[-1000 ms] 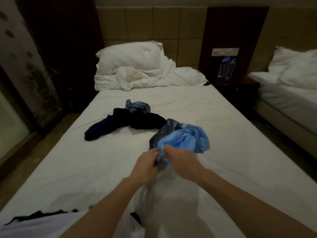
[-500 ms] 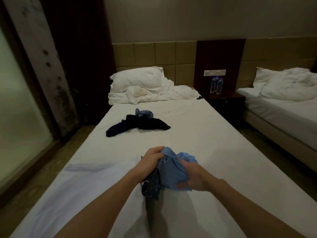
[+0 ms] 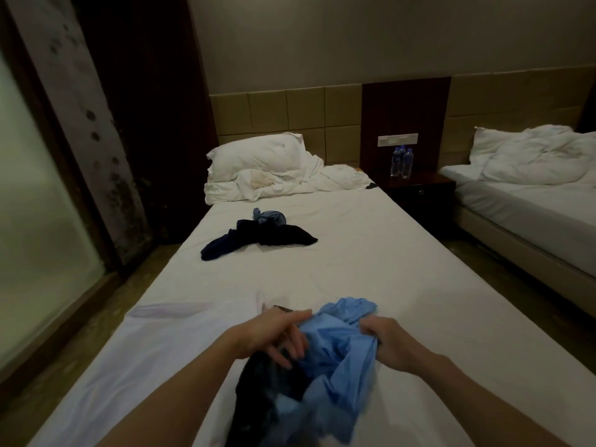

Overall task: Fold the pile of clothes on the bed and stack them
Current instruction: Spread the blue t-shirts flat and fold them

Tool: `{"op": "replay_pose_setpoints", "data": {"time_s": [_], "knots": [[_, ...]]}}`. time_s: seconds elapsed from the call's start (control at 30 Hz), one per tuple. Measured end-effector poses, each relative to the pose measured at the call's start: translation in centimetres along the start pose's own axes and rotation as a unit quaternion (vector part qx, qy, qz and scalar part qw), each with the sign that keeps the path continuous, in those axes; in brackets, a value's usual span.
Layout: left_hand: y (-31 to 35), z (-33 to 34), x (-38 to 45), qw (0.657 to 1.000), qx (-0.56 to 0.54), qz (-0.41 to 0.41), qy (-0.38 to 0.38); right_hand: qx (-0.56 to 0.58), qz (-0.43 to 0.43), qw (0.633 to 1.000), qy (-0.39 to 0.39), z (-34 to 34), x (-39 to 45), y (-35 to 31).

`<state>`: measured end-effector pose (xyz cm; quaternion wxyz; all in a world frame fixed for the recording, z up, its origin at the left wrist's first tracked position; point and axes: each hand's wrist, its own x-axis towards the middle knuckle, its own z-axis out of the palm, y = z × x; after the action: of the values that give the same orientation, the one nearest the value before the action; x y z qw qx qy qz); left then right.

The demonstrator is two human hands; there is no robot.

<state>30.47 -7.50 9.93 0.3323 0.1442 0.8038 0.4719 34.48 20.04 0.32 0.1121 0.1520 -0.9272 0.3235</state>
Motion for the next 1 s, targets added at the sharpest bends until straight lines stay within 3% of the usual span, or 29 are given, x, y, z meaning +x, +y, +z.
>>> {"op": "replay_pose_setpoints", "data": {"time_s": [0.1,0.17,0.27,0.37,0.47,0.53,0.63,0.7,0.77,0.83,0.9,1.0], "knots": [[-1.4,1.7,5.4,0.985,0.101,0.064,0.126,-0.05,-0.055,0.995,-0.061,-0.2,-1.2,1.4],[-2.5,2.9,8.6,0.96,0.201,0.094,0.172,-0.079,-0.04,0.986,-0.138,0.2,-1.8,3.3],[-4.3,5.0,12.4,0.954,0.235,0.147,0.111,-0.063,0.068,0.974,-0.206,0.9,-2.4,5.6],[-7.2,6.1,16.6,0.949,0.29,0.094,0.075,0.031,0.238,0.961,-0.138,1.8,-2.0,6.0],[-8.9,6.7,18.8,0.943,0.313,0.008,0.112,0.053,0.332,0.936,-0.106,3.8,-0.3,5.4],[-8.8,6.7,19.2,0.946,0.282,0.025,0.159,0.022,0.332,0.937,-0.106,5.7,1.1,5.0],[-8.0,5.9,18.8,0.971,0.139,0.074,0.178,0.01,0.308,0.947,-0.091,7.1,2.9,4.4],[-7.2,4.8,18.1,0.985,0.0,0.079,0.155,0.04,0.3,0.952,-0.05,6.9,3.9,4.0],[-6.5,3.5,17.1,0.983,-0.068,0.07,0.155,0.057,0.301,0.952,0.021,6.3,4.4,4.0],[-6.2,2.1,15.8,0.975,-0.031,0.083,0.205,0.123,0.313,0.936,0.106,4.7,4.3,4.0],[-6.1,0.6,14.6,0.956,0.071,0.075,0.275,0.258,0.317,0.896,0.173,2.3,3.6,3.2],[-5.9,-0.9,13.2,0.935,0.233,0.034,0.265,0.437,0.297,0.826,0.196,-1.7,2.9,1.4]]}}
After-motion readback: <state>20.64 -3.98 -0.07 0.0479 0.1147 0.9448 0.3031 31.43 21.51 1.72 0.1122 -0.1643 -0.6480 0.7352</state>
